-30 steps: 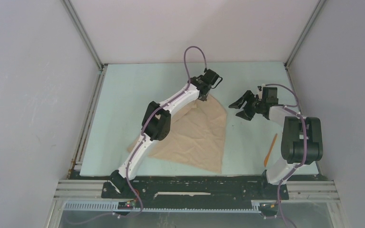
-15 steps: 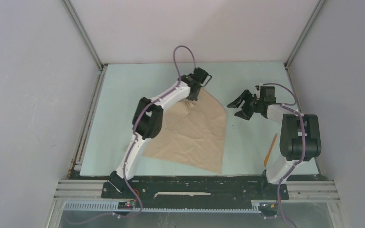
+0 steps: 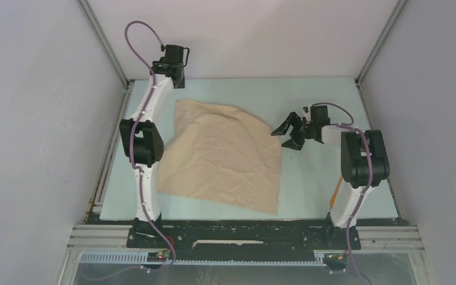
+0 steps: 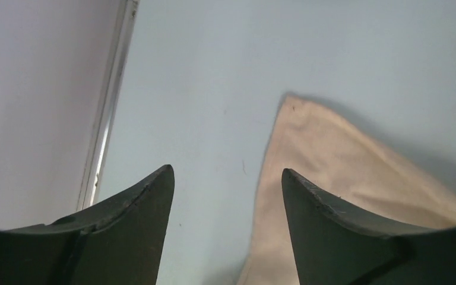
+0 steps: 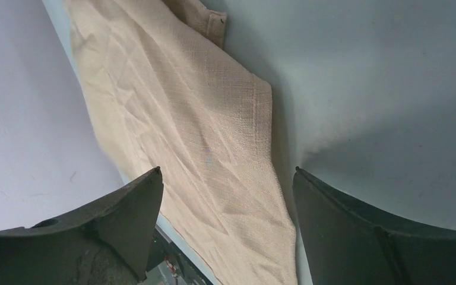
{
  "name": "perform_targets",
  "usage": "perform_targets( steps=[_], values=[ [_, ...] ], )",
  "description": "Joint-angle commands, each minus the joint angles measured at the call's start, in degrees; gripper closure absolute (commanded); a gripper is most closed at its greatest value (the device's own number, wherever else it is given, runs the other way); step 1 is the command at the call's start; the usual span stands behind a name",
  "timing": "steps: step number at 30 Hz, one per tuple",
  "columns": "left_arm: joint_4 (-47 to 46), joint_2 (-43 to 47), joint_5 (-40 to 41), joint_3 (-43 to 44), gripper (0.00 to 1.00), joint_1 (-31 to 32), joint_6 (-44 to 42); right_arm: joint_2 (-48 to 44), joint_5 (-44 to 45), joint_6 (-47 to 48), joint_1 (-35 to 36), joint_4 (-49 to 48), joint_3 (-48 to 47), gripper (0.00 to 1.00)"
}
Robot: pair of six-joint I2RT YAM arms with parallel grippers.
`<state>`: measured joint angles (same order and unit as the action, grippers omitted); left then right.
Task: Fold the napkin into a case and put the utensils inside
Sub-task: Flatten out the crumpled napkin at the center of the board.
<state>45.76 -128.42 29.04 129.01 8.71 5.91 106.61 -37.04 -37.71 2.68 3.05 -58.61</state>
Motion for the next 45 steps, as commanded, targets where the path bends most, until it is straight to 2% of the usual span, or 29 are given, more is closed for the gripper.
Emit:
perform_targets(
  steps=[1, 2, 5, 11, 15, 21, 24, 28, 31, 34, 36, 37, 39, 41, 44, 45],
  values=[
    [3.33, 6.42, 3.55, -2.60, 0.24, 5.97, 3.21, 1.71, -1.54, 0.06, 0.23, -1.88, -1.88, 0.12],
    [3.26, 9.11, 3.35, -5.30, 0.23, 6.65, 5.38, 2.03, -1.48, -0.03, 0.00, -1.95, -1.91, 0.12],
    [-1.23, 16.95, -4.66, -17.54, 0.24, 9.03, 12.90, 3.50, -1.98, -0.72, -0.56, -3.99, -2.02, 0.12],
    [-25.96, 31.22, -33.20, -51.00, 0.24, 12.84, 28.29, 8.80, -9.63, -5.69, 0.32, -13.91, -5.15, 0.16],
    [-35.23, 36.55, -39.73, -64.15, 0.24, 14.10, 33.28, 11.57, -13.76, -14.20, 1.00, -25.04, -7.95, 0.20],
    [-38.94, 40.60, -37.10, -80.43, 0.25, 15.74, 36.43, 15.55, -17.12, -32.98, 2.06, -47.84, -10.44, 0.20],
    [-40.35, 41.12, -36.28, -84.72, 0.26, 16.43, 37.15, 17.99, -16.25, -40.20, 3.01, -56.22, -10.81, 0.19],
    [-40.91, 41.89, -35.01, -87.03, 0.26, 16.69, 36.92, 19.40, -17.38, -42.35, 4.11, -58.77, -11.40, 0.24],
    [-40.94, 42.28, -34.76, -87.27, 0.26, 16.78, 36.36, 16.08, -20.10, -41.05, 5.76, -60.12, -7.18, 0.35],
    [-40.94, 42.38, -34.55, -86.82, 0.27, 16.78, 36.02, 9.10, -19.90, -35.51, 8.80, -56.72, 0.09, 0.46],
    [-41.04, 42.10, -34.67, -86.26, 0.27, 16.78, 35.95, 4.40, -17.19, -27.91, 10.80, -44.61, 3.39, 0.48],
    [-41.02, 41.85, -34.87, -85.87, 0.27, 16.78, 35.82, 2.47, -15.56, -24.00, 11.65, -38.93, 4.42, 0.46],
    [-41.01, 41.45, -35.39, -85.11, 0.27, 16.78, 35.70, -0.81, -9.04, -14.20, 12.53, -25.11, 4.90, 0.36],
    [-41.01, 41.45, -35.50, -84.98, 0.27, 16.78, 35.79, -3.00, -3.55, -6.33, 12.31, -16.05, 4.54, 0.28],
    [-41.10, 41.87, -35.48, -85.45, 0.27, 16.78, 35.62, -4.49, 9.19, 5.57, 11.61, 2.70, -1.73, 0.19],
    [-41.10, 42.08, -35.34, -85.72, 0.27, 16.78, 35.51, -4.42, 11.06, 7.21, 10.77, 5.54, -3.11, 0.17]
  ],
)
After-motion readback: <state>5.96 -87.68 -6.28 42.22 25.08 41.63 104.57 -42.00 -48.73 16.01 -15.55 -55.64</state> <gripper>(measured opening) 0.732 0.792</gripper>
